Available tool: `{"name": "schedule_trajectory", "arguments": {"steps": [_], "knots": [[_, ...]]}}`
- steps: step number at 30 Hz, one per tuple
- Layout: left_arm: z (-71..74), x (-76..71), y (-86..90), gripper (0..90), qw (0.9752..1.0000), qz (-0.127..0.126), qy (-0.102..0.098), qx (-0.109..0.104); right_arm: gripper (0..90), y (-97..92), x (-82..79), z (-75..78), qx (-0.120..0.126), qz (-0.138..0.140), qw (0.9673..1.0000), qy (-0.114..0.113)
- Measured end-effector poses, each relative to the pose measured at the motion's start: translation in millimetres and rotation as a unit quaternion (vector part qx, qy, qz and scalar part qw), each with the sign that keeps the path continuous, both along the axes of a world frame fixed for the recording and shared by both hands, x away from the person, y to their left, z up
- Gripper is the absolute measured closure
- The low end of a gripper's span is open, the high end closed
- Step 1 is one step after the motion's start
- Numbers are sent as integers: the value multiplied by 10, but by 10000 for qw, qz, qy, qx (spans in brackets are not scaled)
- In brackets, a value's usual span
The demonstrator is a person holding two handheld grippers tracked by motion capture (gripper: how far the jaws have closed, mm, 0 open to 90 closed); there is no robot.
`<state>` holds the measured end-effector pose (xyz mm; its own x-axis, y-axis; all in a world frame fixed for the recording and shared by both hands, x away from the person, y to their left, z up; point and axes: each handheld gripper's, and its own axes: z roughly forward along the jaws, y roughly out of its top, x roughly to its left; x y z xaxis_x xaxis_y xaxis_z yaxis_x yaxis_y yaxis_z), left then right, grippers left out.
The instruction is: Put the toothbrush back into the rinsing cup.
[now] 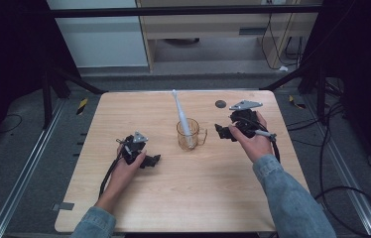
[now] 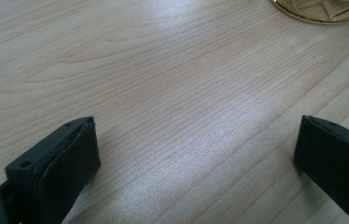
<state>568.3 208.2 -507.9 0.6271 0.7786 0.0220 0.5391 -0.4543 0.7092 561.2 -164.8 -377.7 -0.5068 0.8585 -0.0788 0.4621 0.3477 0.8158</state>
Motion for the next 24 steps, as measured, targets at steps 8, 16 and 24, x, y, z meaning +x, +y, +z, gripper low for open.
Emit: {"name": "schedule_trajectory", "arguments": {"steps": [8,16,24], "knots": [[0,0,0,0,10000,0,0,1,93,-97,-30,-43,-25,-69,10000,18],[0,0,0,0,10000,0,-1,-2,93,-236,-63,-128,-55,-221,9997,101],[0,0,0,0,10000,-2,-2,2,96,-372,-114,-203,-48,-348,9993,145]]}}
